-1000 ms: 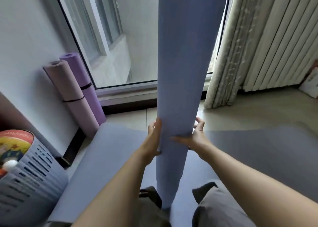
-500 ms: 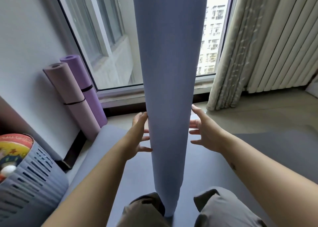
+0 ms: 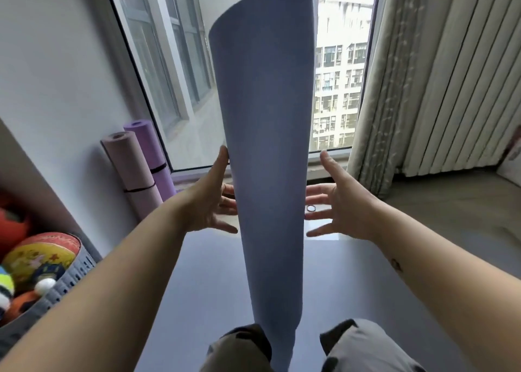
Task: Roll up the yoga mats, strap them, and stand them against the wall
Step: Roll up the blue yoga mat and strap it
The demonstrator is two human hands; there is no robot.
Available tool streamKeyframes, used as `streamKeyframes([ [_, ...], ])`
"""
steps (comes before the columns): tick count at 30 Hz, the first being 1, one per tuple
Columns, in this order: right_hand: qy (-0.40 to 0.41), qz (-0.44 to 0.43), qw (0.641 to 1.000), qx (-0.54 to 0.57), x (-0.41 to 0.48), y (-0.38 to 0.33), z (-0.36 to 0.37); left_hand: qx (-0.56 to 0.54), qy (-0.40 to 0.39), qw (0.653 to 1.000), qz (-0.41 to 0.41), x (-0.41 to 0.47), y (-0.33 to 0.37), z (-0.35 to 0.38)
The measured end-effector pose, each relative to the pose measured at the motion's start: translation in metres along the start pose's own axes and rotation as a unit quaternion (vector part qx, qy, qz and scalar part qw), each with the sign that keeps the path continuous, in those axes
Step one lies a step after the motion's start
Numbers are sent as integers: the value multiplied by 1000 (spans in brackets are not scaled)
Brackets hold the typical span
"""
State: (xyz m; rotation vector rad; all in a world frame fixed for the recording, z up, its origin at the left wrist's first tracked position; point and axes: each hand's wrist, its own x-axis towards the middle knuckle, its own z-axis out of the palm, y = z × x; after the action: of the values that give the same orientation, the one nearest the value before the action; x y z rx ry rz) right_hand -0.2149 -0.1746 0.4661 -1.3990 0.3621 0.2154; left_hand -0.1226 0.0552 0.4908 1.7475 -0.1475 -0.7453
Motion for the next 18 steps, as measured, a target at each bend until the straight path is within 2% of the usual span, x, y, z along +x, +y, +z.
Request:
streamKeyframes([
  [3, -16, 6, 998, -68, -9, -14, 5, 6, -3, 1000, -3, -13, 10, 0],
  [7, 25, 3, 995, -92, -15, -26, 9, -21, -3, 999, 27, -33, 19, 3],
  [9, 45, -21, 996, -80, -18, -31, 12, 6, -17, 999, 36, -42, 24, 2],
  [14, 12, -52, 998, -15, -37, -44, 25, -25, 31, 995, 87, -54, 39, 1],
  [16, -6, -46, 999, -8, -41, -49, 22, -37, 19, 997, 66, -60, 47, -1],
  [18, -41, -33, 999, -11, -44, -59, 18, -58, -31, 998, 19, -63, 59, -9],
])
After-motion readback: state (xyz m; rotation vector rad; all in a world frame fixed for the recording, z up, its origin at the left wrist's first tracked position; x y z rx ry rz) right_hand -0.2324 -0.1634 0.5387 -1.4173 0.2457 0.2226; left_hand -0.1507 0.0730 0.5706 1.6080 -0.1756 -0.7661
